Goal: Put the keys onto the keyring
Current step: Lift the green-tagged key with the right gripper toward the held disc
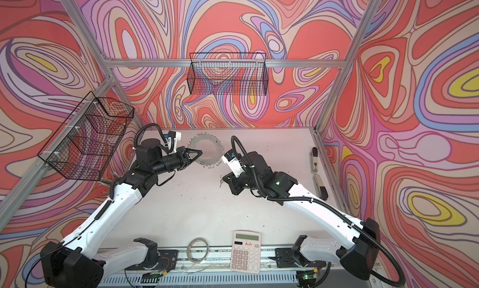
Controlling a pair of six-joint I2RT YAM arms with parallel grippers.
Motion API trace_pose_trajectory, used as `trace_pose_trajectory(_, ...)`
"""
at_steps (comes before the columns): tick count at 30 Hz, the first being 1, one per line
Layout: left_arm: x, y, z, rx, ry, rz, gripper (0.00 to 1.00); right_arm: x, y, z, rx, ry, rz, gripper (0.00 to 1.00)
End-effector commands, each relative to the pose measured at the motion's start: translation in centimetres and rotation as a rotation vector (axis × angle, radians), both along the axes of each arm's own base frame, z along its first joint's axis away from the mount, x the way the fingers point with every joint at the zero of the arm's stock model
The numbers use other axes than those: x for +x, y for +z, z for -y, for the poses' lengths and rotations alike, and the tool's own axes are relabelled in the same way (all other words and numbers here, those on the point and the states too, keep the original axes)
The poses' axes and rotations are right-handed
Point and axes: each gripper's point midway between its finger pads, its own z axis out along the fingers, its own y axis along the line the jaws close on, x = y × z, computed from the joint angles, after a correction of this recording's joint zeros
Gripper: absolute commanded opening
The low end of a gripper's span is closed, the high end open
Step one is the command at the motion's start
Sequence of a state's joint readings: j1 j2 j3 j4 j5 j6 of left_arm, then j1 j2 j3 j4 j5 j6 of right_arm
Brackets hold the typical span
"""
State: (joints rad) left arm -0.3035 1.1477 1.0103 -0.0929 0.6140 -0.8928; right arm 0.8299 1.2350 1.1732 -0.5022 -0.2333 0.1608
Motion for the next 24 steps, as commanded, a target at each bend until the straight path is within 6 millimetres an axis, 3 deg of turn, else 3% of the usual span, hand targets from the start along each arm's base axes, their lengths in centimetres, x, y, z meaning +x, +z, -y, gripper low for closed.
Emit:
trace_pose_trajectory(1,0.0,4.0,-0.4,-0.031,0.056,0.126,0.0,-0.7,1.1,-1.7,0.033,0.038,-0.012,0.0)
trace_pose_trajectory(5,-0.3,5.0,-0.4,-0.03,0.062,0.162,0.0,-0.9,2.2,-2.5,0.089,0.044,-0.008,0.0)
trace_pose_trajectory(10,-0.6,5.7,0.1,-0.029,0.036,0.19,0.0,-0.3,1.5,-2.8,0.098,0.012,-0.02,0.0)
trace_pose_trajectory(15,-1.1,6.1,0.5,-0.006,0.021,0.221,0.0,0.1,2.4,-3.7,0.14,0.02,-0.017,0.0)
trace_pose_trajectory(24,-1.9,6.2,0.6,0.0,-0.001,0.255,0.0,0.3,0.6,-2.8,0.071,-0.011,-0.017,0.0)
